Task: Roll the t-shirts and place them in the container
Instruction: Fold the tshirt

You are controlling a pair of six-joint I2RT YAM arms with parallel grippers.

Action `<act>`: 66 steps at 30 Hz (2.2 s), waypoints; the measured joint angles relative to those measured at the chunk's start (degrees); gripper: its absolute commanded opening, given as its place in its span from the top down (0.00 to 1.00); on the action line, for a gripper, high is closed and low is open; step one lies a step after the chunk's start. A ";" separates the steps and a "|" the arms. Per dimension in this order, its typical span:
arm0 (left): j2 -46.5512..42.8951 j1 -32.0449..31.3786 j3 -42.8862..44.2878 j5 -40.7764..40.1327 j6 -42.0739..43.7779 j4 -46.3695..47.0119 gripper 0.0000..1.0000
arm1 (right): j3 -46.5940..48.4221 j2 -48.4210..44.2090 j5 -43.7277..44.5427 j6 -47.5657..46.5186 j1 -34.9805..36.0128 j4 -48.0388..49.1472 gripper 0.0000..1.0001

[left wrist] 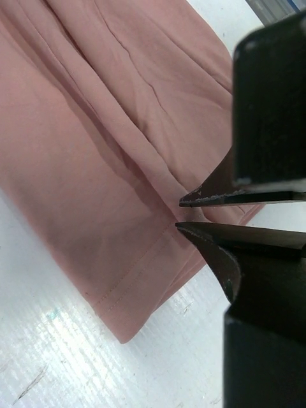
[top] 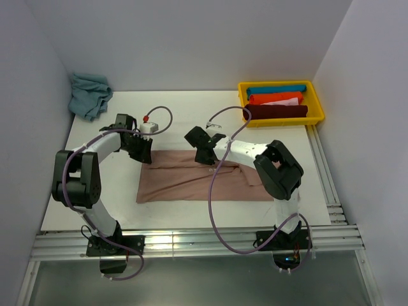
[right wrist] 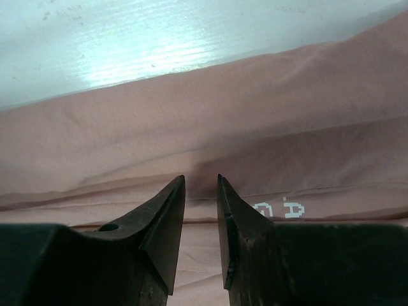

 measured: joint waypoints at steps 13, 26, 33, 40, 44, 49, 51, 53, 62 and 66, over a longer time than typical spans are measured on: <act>-0.52 0.00 -1.05 0.37 2.08 -2.56 0.80 | -1.68 0.00 -0.33 0.24 1.95 0.57 0.67; -1.90 0.00 -3.58 0.42 3.37 -3.41 0.83 | -3.23 -0.61 -0.52 0.50 3.43 0.59 0.68; -2.01 0.00 -6.32 0.37 3.76 -3.21 0.84 | -0.57 -1.16 -0.48 0.22 4.00 -0.61 0.68; -2.58 0.00 -7.17 0.31 3.72 -2.19 0.85 | 5.75 -0.92 -1.18 -0.26 5.05 -0.09 0.68; -2.58 0.00 -7.21 0.07 3.50 -1.88 0.86 | 8.22 1.64 -1.84 -0.48 5.31 1.09 0.68; -2.58 0.00 -7.43 -0.09 2.56 -1.29 0.86 | 7.93 5.51 -3.72 -0.85 5.40 3.23 0.68; -2.58 0.00 -7.43 -0.11 2.19 -1.16 0.87 | 6.80 5.84 -4.37 -0.83 5.44 3.98 0.69; -2.58 0.02 -7.43 -0.13 1.88 -1.11 0.87 | 5.81 5.88 -4.55 -0.76 5.64 4.39 0.69; -2.51 0.02 -7.30 -0.09 0.31 -1.20 0.86 | 3.30 5.75 -3.50 0.24 7.72 6.80 0.70; -2.51 0.15 -6.16 0.04 -0.48 -2.56 0.76 | 3.32 5.70 -3.04 0.24 7.76 6.69 0.69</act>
